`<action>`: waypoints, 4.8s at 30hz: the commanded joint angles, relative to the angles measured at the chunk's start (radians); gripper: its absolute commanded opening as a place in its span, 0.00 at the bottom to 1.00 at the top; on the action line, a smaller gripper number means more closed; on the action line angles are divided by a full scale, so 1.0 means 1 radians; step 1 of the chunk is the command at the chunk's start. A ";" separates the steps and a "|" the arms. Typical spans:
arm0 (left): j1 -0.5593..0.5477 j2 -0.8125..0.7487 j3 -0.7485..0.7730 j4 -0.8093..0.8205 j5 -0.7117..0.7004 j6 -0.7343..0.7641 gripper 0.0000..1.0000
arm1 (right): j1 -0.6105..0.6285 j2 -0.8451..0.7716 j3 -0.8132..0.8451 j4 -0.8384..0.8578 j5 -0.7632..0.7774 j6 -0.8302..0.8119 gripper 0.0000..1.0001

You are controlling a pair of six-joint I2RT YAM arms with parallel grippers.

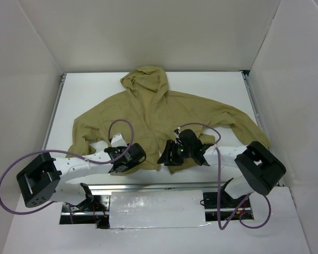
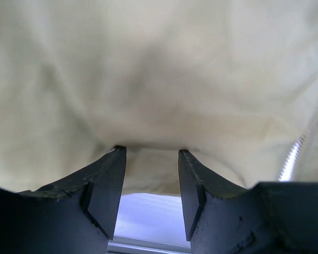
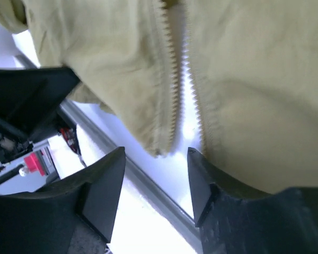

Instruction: Zip up the jacket

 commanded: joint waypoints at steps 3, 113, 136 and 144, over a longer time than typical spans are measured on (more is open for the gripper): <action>0.011 -0.072 0.088 -0.195 -0.141 0.008 0.57 | 0.007 -0.111 -0.006 -0.044 0.003 -0.029 0.61; -0.054 -0.149 -0.180 0.600 0.229 0.128 0.00 | 0.212 -0.156 0.159 -0.567 0.460 -0.275 0.62; -0.031 -0.151 -0.192 0.601 0.266 0.136 0.00 | 0.226 -0.220 0.070 -0.475 0.210 -0.200 0.62; -0.015 -0.198 -0.198 0.551 0.235 0.144 0.00 | 0.229 -0.251 0.101 -0.508 0.269 -0.197 0.62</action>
